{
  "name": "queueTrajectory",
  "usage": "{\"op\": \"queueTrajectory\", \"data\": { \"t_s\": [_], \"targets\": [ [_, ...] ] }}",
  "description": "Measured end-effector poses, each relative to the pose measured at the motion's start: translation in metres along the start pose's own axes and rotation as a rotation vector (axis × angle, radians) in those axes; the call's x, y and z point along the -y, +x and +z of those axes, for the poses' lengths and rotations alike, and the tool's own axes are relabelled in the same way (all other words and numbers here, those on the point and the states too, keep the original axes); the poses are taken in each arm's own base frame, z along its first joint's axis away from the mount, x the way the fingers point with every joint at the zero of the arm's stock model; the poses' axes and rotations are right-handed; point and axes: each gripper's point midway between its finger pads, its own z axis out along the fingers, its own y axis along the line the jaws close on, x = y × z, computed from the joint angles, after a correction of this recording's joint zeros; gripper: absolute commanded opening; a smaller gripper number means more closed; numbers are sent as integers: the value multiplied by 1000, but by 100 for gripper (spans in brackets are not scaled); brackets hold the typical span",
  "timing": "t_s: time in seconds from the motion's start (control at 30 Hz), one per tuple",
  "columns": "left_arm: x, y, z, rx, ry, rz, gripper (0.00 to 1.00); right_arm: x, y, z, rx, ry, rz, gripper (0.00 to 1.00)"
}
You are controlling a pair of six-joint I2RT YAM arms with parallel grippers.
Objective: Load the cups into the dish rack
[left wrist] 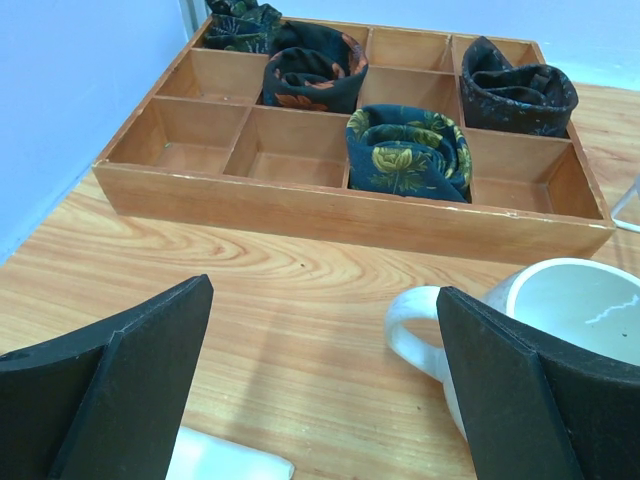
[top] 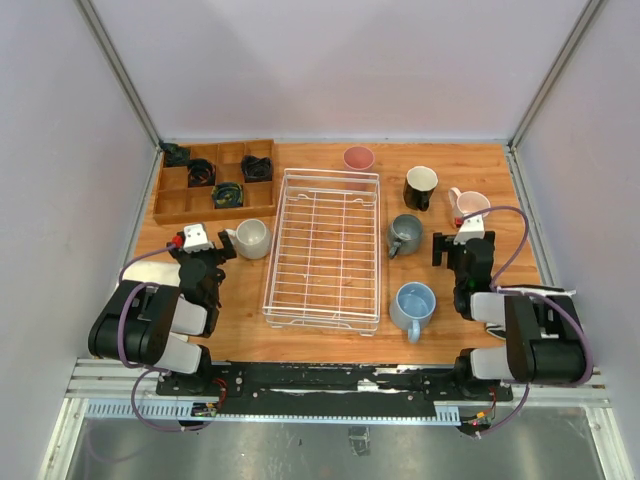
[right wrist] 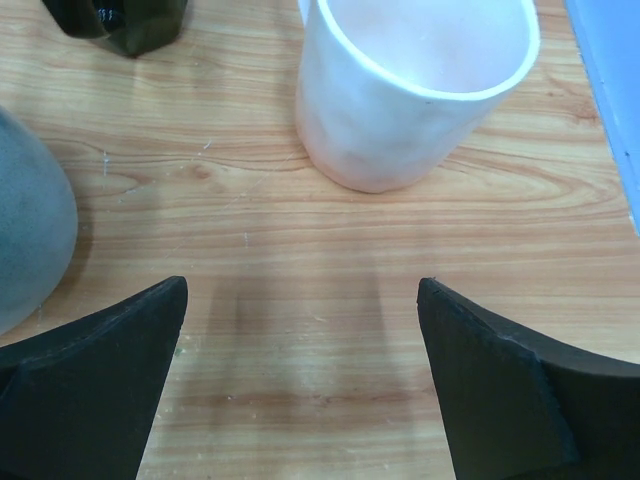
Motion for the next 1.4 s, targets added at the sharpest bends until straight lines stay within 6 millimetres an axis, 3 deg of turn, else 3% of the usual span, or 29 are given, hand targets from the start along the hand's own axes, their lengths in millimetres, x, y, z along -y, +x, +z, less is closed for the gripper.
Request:
{"op": "queueTrajectory", "data": {
  "t_s": [0.1, 0.27, 0.37, 0.53, 0.7, 0.83, 0.97, 1.17, 1.4],
  "targets": [
    [-1, -1, 0, 4, -8, -2, 100, 9, -15, -5, 1, 36, 13, 99],
    [-4, -21, 2, 29, -31, -18, 100, 25, -95, -18, 103, 69, 64, 99],
    [0, -47, 11, 42, -31, -21, 100, 29, -130, -29, 124, 63, 92, 99],
    [12, -96, 17, 45, 22, 31, 100, 16, -140, -37, 50, -29, 103, 99],
    [27, -115, 22, -32, 122, 167, 100, -9, -136, -39, -41, -174, 105, 99],
    [48, -111, 37, -168, 239, 296, 100, -26, -139, -42, -68, -268, 125, 99],
    [66, -93, 50, -298, 351, 388, 100, -38, -140, -47, -78, -338, 145, 99],
    [82, -53, 48, -458, 509, 487, 100, -54, -145, -55, -73, -442, 151, 98],
    [104, -32, 50, -545, 659, 570, 100, -64, -147, -60, -71, -506, 156, 99]
  ]
}}
